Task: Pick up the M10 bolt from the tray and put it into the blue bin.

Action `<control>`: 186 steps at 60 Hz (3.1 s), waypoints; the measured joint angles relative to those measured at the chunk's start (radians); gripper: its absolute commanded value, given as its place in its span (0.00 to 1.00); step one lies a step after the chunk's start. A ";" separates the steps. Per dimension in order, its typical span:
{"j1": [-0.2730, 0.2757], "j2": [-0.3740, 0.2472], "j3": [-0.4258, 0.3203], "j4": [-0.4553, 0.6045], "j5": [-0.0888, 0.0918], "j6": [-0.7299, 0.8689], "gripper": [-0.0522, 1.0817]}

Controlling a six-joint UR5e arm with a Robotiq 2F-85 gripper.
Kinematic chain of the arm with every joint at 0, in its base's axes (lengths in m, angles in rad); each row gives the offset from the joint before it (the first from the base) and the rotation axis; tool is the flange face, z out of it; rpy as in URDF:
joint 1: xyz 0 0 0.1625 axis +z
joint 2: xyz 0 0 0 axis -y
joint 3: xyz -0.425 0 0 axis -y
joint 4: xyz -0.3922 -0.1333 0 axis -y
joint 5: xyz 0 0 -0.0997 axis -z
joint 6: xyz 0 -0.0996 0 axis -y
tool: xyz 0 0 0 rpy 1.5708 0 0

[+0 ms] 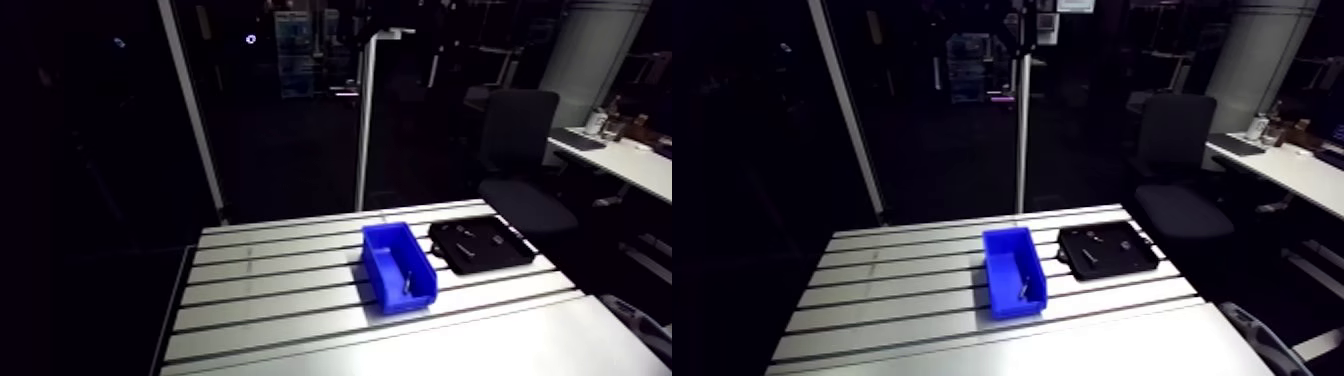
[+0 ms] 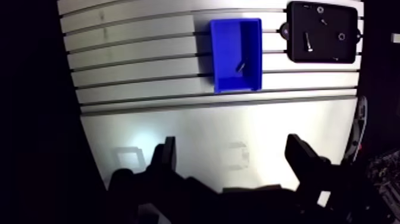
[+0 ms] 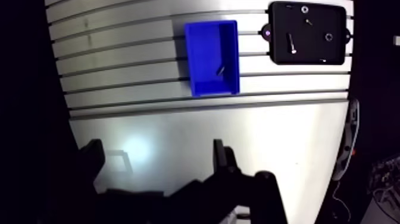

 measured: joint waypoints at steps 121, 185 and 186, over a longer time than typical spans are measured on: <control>-0.066 0.066 -0.005 -0.138 -0.034 -0.126 0.05; -0.269 0.190 0.044 -0.282 -0.036 -0.413 0.05; -0.271 0.192 0.045 -0.285 -0.036 -0.416 0.05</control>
